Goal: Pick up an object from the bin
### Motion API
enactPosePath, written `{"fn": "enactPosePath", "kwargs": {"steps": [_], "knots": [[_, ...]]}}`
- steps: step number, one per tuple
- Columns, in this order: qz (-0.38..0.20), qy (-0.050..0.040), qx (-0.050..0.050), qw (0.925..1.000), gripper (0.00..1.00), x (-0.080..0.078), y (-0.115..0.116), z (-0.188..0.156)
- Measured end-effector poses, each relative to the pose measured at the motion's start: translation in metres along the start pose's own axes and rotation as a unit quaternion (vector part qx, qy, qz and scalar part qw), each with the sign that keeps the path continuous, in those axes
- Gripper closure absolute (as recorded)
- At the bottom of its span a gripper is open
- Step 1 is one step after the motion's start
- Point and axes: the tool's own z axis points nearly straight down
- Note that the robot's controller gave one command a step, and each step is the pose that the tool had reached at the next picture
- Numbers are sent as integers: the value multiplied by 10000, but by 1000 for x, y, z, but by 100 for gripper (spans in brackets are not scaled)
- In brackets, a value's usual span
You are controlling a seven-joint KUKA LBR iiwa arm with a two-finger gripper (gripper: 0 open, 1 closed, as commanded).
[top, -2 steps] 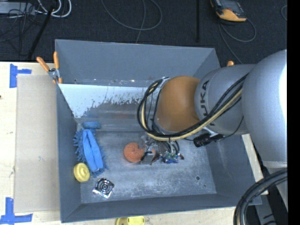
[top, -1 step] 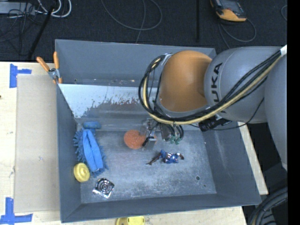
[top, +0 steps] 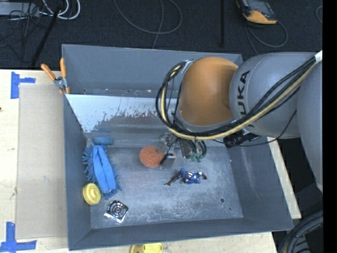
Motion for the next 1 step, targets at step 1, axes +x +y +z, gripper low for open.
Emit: {"fn": "enactPosePath", "kwargs": {"steps": [1], "knots": [[74, -27, -2, 10000, 100, 13, -14, -161]]}}
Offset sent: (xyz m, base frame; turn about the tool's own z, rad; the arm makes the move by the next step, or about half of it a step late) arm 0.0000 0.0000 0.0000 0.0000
